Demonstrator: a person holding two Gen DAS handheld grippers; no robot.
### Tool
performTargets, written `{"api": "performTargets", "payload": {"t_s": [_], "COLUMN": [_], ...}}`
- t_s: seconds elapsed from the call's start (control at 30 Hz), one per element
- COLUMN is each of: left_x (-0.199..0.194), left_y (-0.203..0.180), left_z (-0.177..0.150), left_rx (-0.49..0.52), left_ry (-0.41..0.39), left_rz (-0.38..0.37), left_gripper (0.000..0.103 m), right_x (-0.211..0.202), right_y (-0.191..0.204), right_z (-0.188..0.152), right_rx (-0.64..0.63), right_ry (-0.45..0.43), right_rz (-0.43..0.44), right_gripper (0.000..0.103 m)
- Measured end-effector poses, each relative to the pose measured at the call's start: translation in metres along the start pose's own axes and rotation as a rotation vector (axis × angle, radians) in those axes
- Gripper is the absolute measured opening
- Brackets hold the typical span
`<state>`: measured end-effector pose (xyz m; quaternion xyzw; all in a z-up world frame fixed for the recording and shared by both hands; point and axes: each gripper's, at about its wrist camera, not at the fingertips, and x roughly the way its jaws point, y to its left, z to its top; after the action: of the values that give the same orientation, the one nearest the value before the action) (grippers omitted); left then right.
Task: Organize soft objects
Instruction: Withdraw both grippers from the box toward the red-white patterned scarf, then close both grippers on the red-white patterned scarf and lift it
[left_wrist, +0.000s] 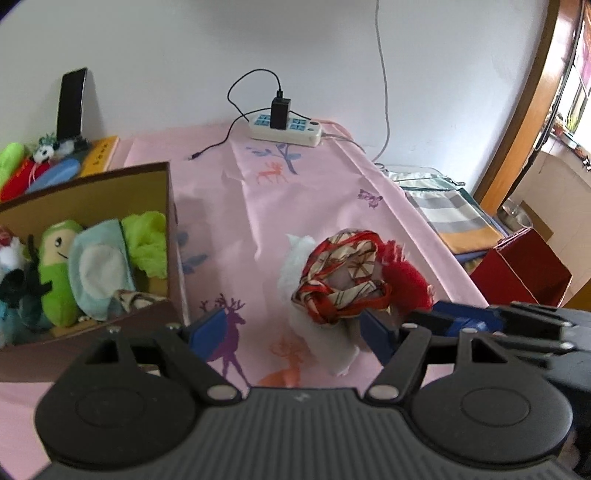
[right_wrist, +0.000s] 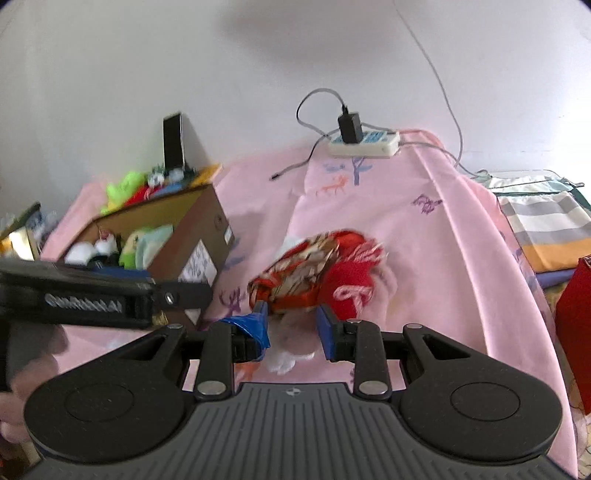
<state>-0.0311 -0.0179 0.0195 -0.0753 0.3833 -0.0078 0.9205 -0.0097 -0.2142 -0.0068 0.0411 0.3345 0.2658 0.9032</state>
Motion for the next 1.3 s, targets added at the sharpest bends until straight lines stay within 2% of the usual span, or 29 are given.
{"api": "performTargets", "payload": {"t_s": [0.13,0.3,0.47,0.6,0.8,0.9,1.07,1.13,1.2,1.3], "left_x": [0.012,0.028,0.044,0.054,0.071,0.080,0.090,0.091,0.092,0.091], "left_y": [0.000,-0.007,-0.013,-0.017,-0.015,-0.010,0.000,0.002,0.003,0.004], "left_z": [0.002,0.006,0.003,-0.003,0.000,0.001,0.003,0.003,0.002,0.002], "left_rx": [-0.024,0.008,0.067,0.127,0.138,0.132,0.094,0.089,0.087,0.088], "left_ry": [0.006,-0.019,-0.007,0.000,0.014,0.015,0.046,0.052,0.059,0.050], "left_rz": [-0.032,-0.056,-0.082,-0.059,-0.071,-0.098,-0.171,-0.201,-0.221,-0.236], "left_gripper": [0.072,0.071,0.073,0.073,0.073,0.072,0.064,0.056,0.053,0.039], "right_x": [-0.006,0.006,0.026,0.042,0.065,0.076,0.093,0.098,0.100,0.102], "right_y": [-0.010,-0.015,-0.023,-0.027,-0.020,-0.013,-0.011,-0.013,-0.016,-0.018], "right_z": [0.009,0.026,0.039,0.047,0.054,0.053,0.051,0.050,0.051,0.052], "right_rx": [0.043,0.092,0.176,0.199,0.153,0.109,0.080,0.080,0.089,0.113], "right_ry": [-0.041,-0.031,0.022,0.075,0.149,0.188,0.239,0.259,0.273,0.287], "right_rz": [0.049,0.118,0.188,0.225,0.258,0.242,0.178,0.159,0.156,0.166], "right_gripper": [0.011,0.010,0.011,0.012,0.012,0.012,0.013,0.013,0.013,0.013]}}
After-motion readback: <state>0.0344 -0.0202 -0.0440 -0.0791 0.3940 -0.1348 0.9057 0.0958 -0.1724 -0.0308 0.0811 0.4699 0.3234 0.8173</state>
